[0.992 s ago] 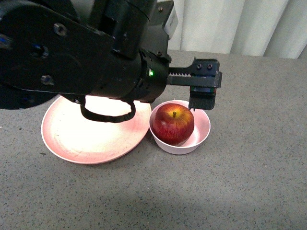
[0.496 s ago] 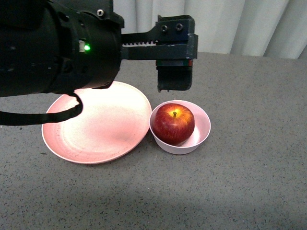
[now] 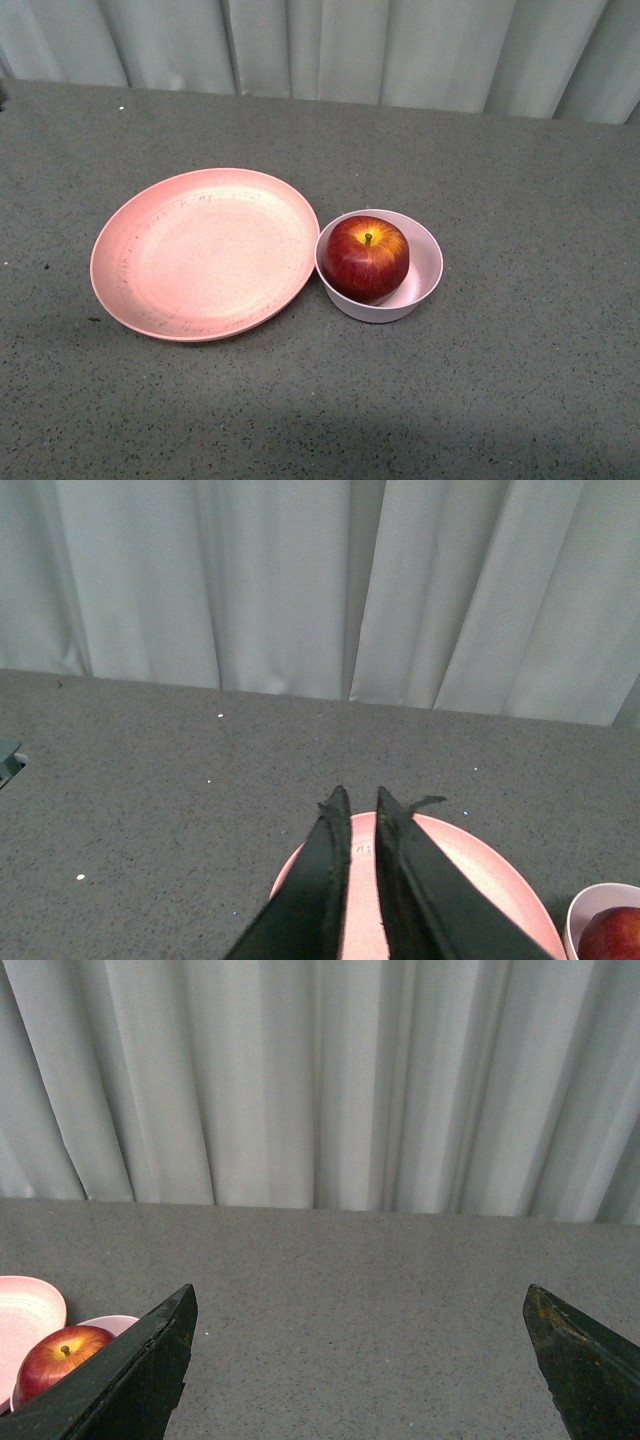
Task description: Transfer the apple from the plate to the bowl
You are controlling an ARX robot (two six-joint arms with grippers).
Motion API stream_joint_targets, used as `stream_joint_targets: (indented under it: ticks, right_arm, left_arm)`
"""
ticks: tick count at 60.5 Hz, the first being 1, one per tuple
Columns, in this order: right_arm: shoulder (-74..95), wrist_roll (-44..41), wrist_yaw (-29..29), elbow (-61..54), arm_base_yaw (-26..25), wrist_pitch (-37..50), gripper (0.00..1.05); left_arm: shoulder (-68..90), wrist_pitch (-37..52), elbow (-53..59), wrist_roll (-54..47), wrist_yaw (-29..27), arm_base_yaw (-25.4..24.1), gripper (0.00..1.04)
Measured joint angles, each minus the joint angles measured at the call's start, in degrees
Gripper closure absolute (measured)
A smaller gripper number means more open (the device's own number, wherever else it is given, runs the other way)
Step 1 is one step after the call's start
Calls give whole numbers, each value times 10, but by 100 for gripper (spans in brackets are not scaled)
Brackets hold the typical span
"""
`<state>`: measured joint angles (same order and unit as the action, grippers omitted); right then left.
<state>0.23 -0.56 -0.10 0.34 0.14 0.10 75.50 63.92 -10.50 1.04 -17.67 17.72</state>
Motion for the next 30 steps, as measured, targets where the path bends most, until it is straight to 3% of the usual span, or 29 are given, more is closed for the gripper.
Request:
stream_joint_targets:
  ticks: [2,30]
  right_arm:
    - [0,0,0,0,0,0,9]
    - [0,0,0,0,0,0,9]
  left_arm:
    - [-21,-10,11,-1,13,-10,101]
    - [-252,-164,84,-6,103,-100,101]
